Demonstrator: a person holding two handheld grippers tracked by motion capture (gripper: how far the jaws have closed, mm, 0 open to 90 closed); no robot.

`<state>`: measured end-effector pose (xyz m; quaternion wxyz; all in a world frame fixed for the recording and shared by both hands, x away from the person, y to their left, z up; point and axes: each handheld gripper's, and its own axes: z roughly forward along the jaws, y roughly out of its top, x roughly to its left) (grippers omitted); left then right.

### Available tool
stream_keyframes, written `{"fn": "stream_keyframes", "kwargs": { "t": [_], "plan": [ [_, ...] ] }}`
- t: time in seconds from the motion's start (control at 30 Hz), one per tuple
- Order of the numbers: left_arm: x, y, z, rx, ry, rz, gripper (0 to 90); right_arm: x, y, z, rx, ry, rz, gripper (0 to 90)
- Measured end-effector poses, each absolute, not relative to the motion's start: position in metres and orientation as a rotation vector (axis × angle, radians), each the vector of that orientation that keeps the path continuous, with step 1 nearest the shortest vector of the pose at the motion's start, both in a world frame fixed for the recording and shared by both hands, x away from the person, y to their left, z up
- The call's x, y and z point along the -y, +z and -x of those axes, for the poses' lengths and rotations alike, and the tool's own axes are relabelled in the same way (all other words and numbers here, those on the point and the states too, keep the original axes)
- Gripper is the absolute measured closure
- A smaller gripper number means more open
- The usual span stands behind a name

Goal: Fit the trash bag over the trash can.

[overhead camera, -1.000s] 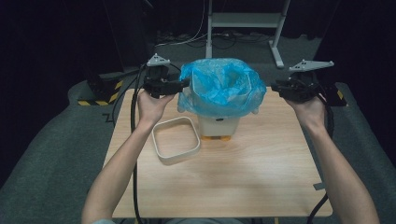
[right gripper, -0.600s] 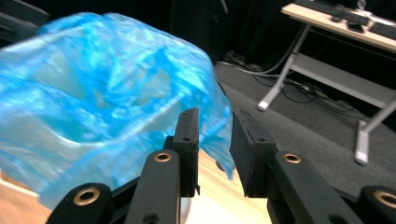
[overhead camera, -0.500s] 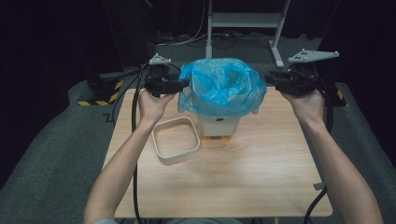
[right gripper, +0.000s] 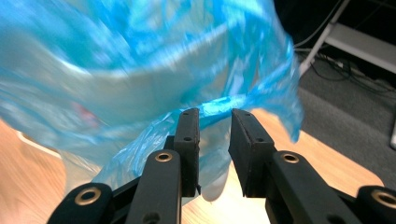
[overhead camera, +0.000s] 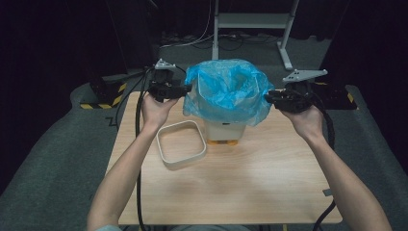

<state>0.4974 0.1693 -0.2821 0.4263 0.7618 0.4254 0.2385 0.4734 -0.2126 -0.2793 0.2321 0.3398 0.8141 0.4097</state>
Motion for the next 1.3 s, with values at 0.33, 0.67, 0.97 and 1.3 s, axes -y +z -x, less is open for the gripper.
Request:
{"fn": "stream_keyframes", "kwargs": {
  "t": [0.33, 0.67, 0.97, 1.3],
  "plan": [
    [-0.172, -0.293, -0.513, -1.109, 0.523, -1.904, 62.6, 0.209, -0.302, -0.491, -2.264, 1.057, -0.988, 74.3],
    [-0.177, -0.273, -0.496, -1.058, 0.593, -1.810, 47.1, 0.228, -0.276, -0.478, -2.160, 1.187, -1.003, 69.7],
    [-0.170, -0.262, -0.501, -1.049, 0.563, -1.770, 48.7, 0.226, -0.252, -0.483, -2.087, 1.262, -1.003, 68.1],
    [-0.176, -0.257, -0.502, -1.057, 0.552, -1.748, 47.1, 0.222, -0.252, -0.488, -2.079, 1.271, -1.017, 65.9]
  ]
}}
